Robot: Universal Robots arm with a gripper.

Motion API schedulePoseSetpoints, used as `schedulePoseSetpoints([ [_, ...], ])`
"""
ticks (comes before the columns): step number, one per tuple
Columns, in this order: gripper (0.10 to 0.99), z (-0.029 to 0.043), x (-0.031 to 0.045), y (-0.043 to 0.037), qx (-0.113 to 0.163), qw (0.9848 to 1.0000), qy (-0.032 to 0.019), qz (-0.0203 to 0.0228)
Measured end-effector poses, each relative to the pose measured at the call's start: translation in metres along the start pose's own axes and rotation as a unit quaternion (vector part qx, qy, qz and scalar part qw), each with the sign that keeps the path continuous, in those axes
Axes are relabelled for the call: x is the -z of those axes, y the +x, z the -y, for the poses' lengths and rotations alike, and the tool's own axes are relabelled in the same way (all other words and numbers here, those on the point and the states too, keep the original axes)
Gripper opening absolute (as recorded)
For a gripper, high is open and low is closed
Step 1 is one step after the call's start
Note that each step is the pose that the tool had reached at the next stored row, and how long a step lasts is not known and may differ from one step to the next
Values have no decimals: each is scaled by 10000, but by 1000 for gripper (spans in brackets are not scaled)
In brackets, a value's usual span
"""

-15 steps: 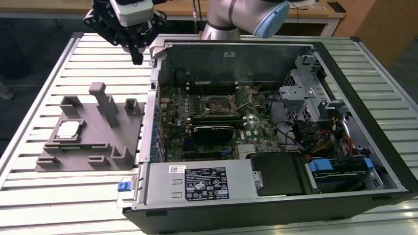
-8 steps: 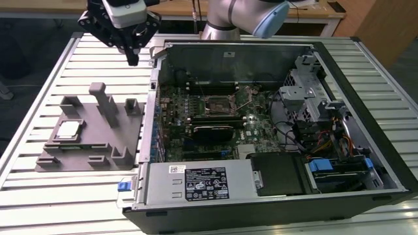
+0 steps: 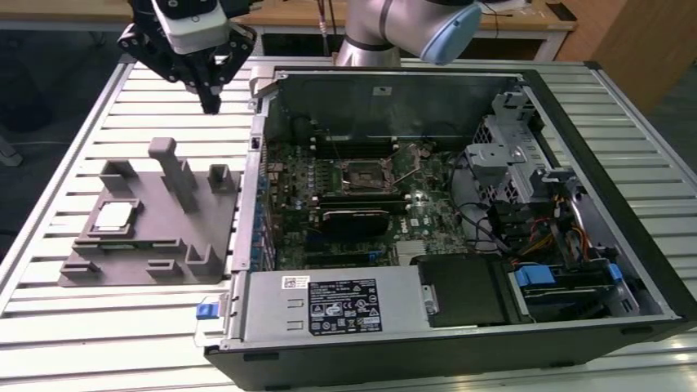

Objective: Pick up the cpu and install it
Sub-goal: 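Reach for the cpu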

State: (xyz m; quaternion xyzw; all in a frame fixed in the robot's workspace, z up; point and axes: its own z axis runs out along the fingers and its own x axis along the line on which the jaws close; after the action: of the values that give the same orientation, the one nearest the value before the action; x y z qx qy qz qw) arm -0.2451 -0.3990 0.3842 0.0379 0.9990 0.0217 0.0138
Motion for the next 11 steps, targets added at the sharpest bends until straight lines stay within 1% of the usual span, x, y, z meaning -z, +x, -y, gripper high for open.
schedulePoseSetpoints([
  [11, 106, 18, -65, 213, 0, 10000, 0, 1],
])
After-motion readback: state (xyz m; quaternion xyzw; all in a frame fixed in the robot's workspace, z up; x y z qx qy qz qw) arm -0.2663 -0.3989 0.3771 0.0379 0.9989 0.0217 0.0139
